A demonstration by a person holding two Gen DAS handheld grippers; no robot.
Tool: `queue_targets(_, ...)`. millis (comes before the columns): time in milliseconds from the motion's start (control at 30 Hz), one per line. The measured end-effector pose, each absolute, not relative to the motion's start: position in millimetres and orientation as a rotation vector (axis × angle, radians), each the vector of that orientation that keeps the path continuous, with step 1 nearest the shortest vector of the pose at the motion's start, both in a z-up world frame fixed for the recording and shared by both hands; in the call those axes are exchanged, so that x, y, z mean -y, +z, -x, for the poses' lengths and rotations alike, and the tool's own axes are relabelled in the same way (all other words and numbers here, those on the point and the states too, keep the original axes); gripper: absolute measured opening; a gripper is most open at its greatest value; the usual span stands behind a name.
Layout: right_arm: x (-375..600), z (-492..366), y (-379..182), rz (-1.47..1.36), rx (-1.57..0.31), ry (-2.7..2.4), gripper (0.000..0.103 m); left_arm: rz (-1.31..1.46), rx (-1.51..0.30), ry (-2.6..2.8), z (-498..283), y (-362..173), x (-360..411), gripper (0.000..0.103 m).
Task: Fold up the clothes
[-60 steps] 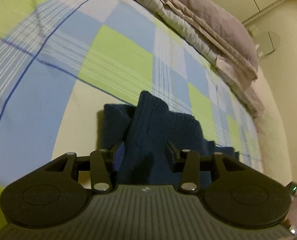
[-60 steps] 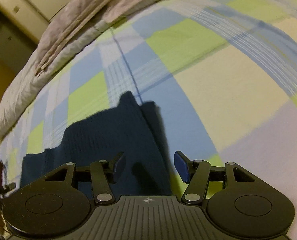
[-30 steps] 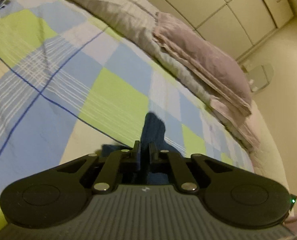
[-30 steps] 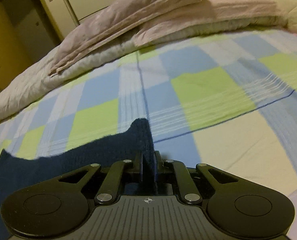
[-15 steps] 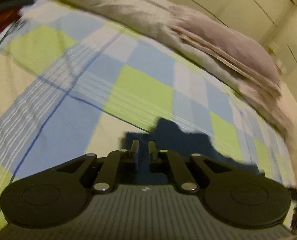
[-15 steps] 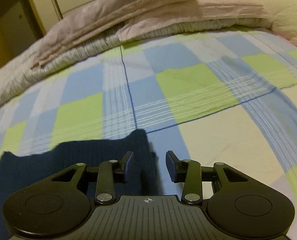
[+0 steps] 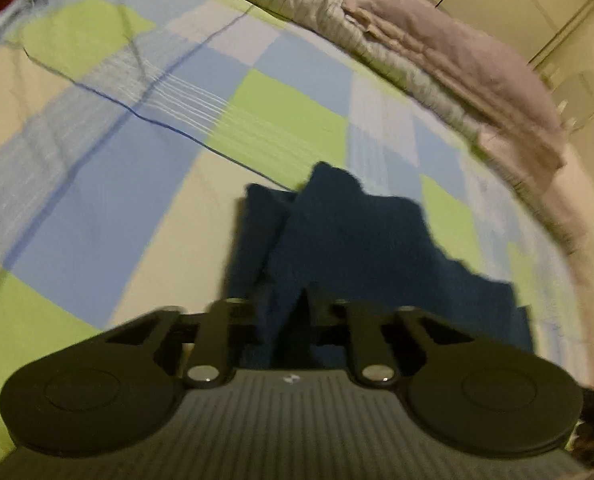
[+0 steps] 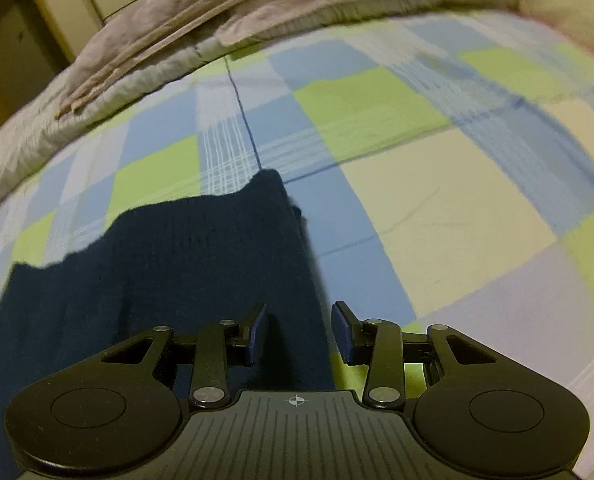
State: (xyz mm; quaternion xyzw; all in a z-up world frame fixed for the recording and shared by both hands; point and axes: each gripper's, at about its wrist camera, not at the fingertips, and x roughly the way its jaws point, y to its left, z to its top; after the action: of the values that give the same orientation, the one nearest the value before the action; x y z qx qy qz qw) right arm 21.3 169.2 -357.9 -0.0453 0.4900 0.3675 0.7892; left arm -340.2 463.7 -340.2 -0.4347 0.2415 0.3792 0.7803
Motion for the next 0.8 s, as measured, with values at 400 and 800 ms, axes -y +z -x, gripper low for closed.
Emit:
queue_targets(400,-191.3,-30.1,-369.8,0.162,-1.028,0.808,0.039,0.730,-0.599,1.015,333.7,-344.8,-449.6,0.019)
queue_targets(800,-201.6,24.2,-366.7,0.399,-0.872,0.984,0.039,0.589,-0.674,0.863,275.3,-348.7,-421.4,0.014)
